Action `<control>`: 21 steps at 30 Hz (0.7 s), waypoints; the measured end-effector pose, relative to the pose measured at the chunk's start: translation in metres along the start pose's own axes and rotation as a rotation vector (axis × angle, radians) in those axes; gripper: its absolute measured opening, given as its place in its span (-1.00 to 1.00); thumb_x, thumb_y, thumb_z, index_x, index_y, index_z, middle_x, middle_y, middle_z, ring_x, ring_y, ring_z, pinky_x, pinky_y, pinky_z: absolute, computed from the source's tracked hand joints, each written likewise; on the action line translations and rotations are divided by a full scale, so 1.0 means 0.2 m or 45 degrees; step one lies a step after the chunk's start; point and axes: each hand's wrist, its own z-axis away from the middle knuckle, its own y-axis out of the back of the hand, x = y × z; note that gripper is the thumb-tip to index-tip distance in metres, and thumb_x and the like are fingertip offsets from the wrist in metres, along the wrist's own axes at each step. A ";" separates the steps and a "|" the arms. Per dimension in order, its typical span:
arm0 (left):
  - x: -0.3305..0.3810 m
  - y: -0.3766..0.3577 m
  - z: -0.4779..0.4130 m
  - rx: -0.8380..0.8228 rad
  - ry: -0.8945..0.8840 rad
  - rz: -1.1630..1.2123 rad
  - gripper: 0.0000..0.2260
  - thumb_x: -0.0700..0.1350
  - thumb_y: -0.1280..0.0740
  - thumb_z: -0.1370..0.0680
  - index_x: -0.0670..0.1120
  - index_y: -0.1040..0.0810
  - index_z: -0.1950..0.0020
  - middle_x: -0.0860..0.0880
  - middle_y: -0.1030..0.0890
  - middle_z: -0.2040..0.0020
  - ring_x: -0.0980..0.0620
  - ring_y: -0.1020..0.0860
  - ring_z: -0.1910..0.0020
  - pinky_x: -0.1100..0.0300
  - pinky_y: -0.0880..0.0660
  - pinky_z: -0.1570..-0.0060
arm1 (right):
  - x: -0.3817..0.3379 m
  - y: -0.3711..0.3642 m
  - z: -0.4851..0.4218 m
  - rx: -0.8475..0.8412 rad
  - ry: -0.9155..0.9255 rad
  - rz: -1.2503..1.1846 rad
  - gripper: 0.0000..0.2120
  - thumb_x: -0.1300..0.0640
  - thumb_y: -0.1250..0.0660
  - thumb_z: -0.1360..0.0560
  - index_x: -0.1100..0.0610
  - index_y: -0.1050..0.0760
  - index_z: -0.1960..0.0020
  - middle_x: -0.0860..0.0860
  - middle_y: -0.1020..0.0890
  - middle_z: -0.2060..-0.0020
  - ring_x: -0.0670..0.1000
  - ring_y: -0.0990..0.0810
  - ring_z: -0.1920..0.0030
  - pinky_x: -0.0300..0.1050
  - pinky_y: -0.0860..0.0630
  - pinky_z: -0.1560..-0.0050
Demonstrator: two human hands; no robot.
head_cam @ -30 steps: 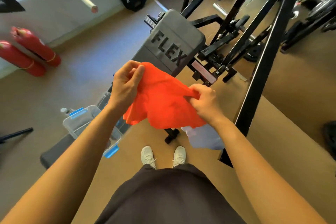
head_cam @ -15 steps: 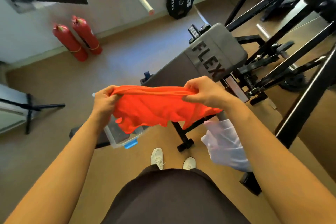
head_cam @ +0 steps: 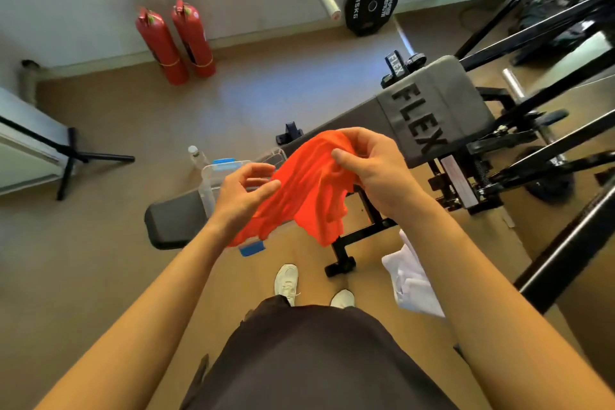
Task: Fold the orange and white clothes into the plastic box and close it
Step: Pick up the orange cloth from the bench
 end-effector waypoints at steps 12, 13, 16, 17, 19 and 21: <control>-0.06 -0.34 0.13 -0.006 -0.063 0.093 -0.95 -0.09 -0.34 -0.64 0.03 -0.57 0.00 -0.04 -0.63 0.07 -0.04 -0.63 0.18 0.22 -0.58 0.31 | -0.08 0.00 0.07 0.197 0.032 -0.564 -0.81 0.35 -0.31 -0.57 0.17 -0.58 -0.13 0.12 -0.61 0.08 0.15 -0.59 -0.01 0.12 -0.57 -0.14; -0.04 -0.31 0.12 -0.001 -0.053 0.128 -0.91 -0.11 -0.31 -0.65 0.02 -0.56 0.03 -0.06 -0.62 0.09 -0.01 -0.61 0.19 0.27 -0.56 0.34 | -0.07 0.04 0.08 0.266 0.067 -0.543 -0.82 0.35 -0.32 -0.56 0.16 -0.59 -0.09 0.11 -0.61 0.08 0.15 -0.58 -0.02 0.16 -0.56 -0.15; 0.06 -0.18 0.10 0.007 -0.032 0.186 -0.90 -0.10 -0.29 -0.60 0.05 -0.56 0.09 0.03 -0.56 0.22 0.15 -0.51 0.31 0.27 -0.48 0.39 | -0.01 0.14 0.09 0.488 0.169 -0.362 -0.85 0.31 -0.39 -0.54 0.10 -0.64 0.00 0.05 -0.62 0.13 0.08 -0.59 0.04 0.14 -0.60 -0.10; 0.11 -0.15 0.10 0.000 -0.044 0.165 -0.91 -0.11 -0.27 -0.53 0.04 -0.56 0.11 0.06 -0.53 0.29 0.21 -0.47 0.36 0.31 -0.42 0.40 | 0.03 0.18 0.10 0.546 0.192 -0.262 -0.87 0.29 -0.41 -0.54 0.08 -0.65 0.01 0.03 -0.62 0.15 0.03 -0.59 0.09 0.07 -0.61 -0.04; 0.21 -0.10 0.10 -0.079 -0.038 0.149 -0.90 -0.14 -0.26 -0.43 -0.03 -0.56 0.15 0.12 -0.51 0.39 0.24 -0.41 0.44 0.35 -0.32 0.46 | 0.13 0.25 0.11 0.604 0.203 -0.041 -0.89 0.26 -0.43 -0.53 0.08 -0.66 0.02 -0.02 -0.63 0.20 -0.04 -0.58 0.17 -0.04 -0.60 0.07; 0.33 -0.07 0.10 -0.186 -0.008 0.196 -0.91 -0.15 -0.29 -0.40 -0.09 -0.55 0.15 0.14 -0.52 0.43 0.22 -0.43 0.46 0.37 -0.32 0.48 | 0.25 0.30 0.13 0.577 0.171 0.171 -0.90 0.22 -0.44 -0.50 0.05 -0.68 0.04 -0.02 -0.67 0.20 -0.03 -0.62 0.18 0.01 -0.62 0.07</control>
